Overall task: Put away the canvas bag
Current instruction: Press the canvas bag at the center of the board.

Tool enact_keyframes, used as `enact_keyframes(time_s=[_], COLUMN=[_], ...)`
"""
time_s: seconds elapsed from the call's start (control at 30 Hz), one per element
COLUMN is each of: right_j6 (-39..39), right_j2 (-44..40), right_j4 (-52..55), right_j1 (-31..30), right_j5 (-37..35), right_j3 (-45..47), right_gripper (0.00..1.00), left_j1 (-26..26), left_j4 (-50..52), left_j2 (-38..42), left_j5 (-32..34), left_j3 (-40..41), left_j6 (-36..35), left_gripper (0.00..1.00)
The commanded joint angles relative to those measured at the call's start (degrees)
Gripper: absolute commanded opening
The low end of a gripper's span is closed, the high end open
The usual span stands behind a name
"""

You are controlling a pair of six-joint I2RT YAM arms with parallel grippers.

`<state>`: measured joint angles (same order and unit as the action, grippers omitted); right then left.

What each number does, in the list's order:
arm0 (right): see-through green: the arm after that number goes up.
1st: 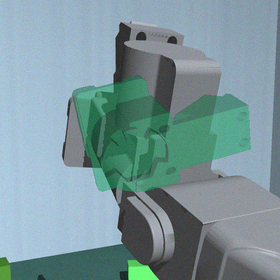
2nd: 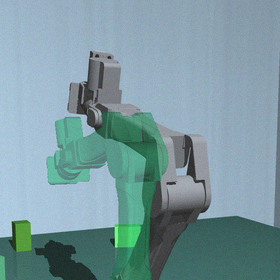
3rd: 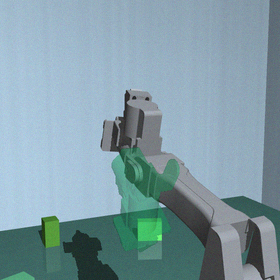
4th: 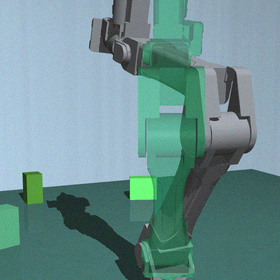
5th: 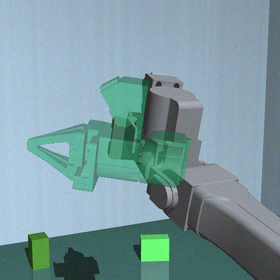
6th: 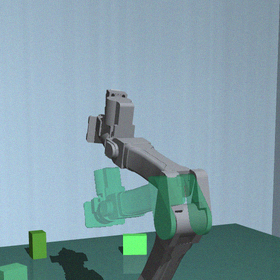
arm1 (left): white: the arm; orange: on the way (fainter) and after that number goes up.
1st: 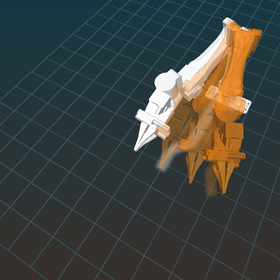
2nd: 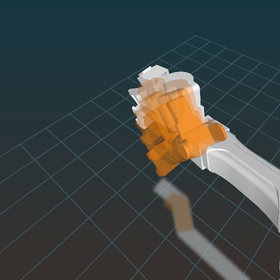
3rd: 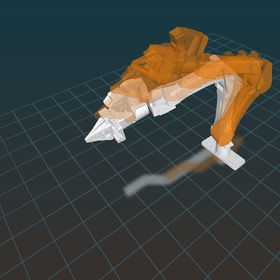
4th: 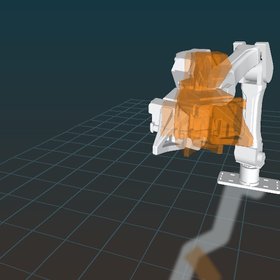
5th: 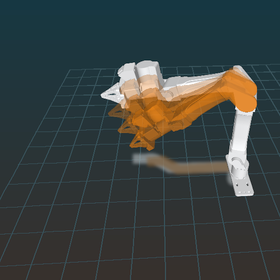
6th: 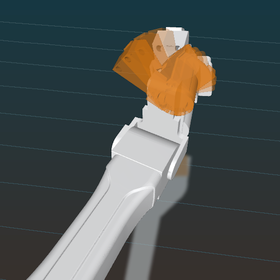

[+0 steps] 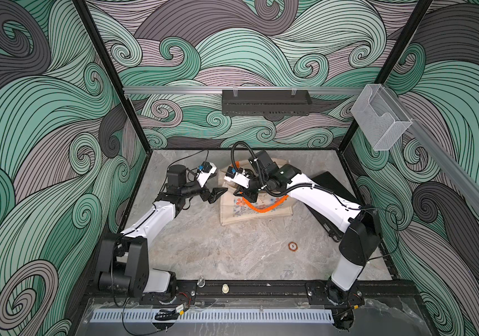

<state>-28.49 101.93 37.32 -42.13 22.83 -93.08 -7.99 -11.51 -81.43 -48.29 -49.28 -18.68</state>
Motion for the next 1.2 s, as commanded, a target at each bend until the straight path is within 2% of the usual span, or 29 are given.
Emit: enact_keyframes(time_s=[0.0, 0.1, 0.17, 0.27, 0.37, 0.43, 0.5, 0.57, 0.63, 0.7, 0.77, 0.83, 0.93, 1.0, 1.03, 1.07, 1.13, 1.17], right_j6=[-1.1, -1.7, -1.6, -0.8, 0.0, 1.0, 1.5, 1.1, 0.7, 0.2, -0.3, -1.2, -1.9, -2.2, -3.7, -5.1, -6.2, -7.0], right_j2=[-0.5, -0.3, 0.1, 0.4, 1.0, 1.4, 1.5, 1.2, 0.7, 0.0, -0.9, -1.6, -3.2, -4.6, -5.3, -5.9, -6.5, -5.9], right_j4=[0.7, 0.7, 0.7, 0.6, -0.1, -0.2, -0.4, -0.6, -1.0, -1.2, -1.3, -1.3, -1.3, -1.3, -0.8, -0.3, 0.1, 1.7], right_j1=[-0.1, -0.1, 0.2, 0.6, 0.9, 1.2, 1.7, 1.9, 1.9, 1.9, 1.9, 1.9, 2.2, 3.2, 4.1, 4.7, 5.2, 5.3], right_j5=[1.3, -0.5, -1.6, -2.4, -4.4, -6.3, -6.2, -5.0, -3.8, -3.9, -4.4, -5.0, -7.7, -6.7, -4.3, -2.6, -3.3, -3.5], right_j3=[0.3, 0.1, -0.6, -1.7, -2.5, -3.3, -3.8, -3.6, -3.1, -2.6, -2.0, -1.6, -1.5, -1.6, -1.6, -1.5, -2.1, -3.5], right_gripper=[0.00, 0.00, 0.00, 0.00, 0.00, 0.01, 0.01, 0.02, 0.03, 0.05, 0.08, 0.14, 0.19, 0.30, 0.47, 0.57, 0.76, 0.79], left_j1=[-0.2, -0.4, -0.6, -0.9, -1.5, -1.8, -2.2, -2.7, -3.0, -3.2, -3.7, -4.1, -4.8, -4.8, -4.8, -4.7, -4.8, -4.9], left_j4=[0.5, 1.5, 1.6, 3.9, 5.5, 6.3, 5.9, 6.8, 6.8, 6.7, 6.5, 5.7, 7.9, 8.2, 8.5, 8.7, 9.7, 10.3], left_j2=[-3.8, -6.2, -6.4, -5.9, -5.6, -4.5, -4.3, -4.8, -5.5, -5.1, -4.3, -3.5, -2.2, -0.8, -0.4, 0.4, 1.9, 2.2], left_j5=[-5.6, -10.9, -12.4, -13.8, -16.7, -16.7, -14.7, -12.7, -12.3, -11.5, -9.6, -9.3, -8.4, -7.5, -7.3, -7.3, -8.0, -8.5], left_j3=[-5.5, -7.7, -7.8, -7.9, -7.9, -7.0, -6.4, -6.7, -7.2, -7.3, -7.1, -7.1, -7.7, -7.3, -7.0, -6.7, -6.9, -7.0], left_j6=[-0.7, -0.1, 0.0, -0.6, 0.0, -0.4, -0.2, -1.5, -1.5, -1.2, -1.1, 0.0, -0.8, -0.9, -1.2, -1.0, -1.0, -1.7], left_gripper=[0.95, 0.90, 0.82, 0.78, 0.78, 0.77, 0.72, 0.60, 0.54, 0.38, 0.37, 0.23, 0.10, 0.00, 0.00, 0.00, 0.00, 0.00])
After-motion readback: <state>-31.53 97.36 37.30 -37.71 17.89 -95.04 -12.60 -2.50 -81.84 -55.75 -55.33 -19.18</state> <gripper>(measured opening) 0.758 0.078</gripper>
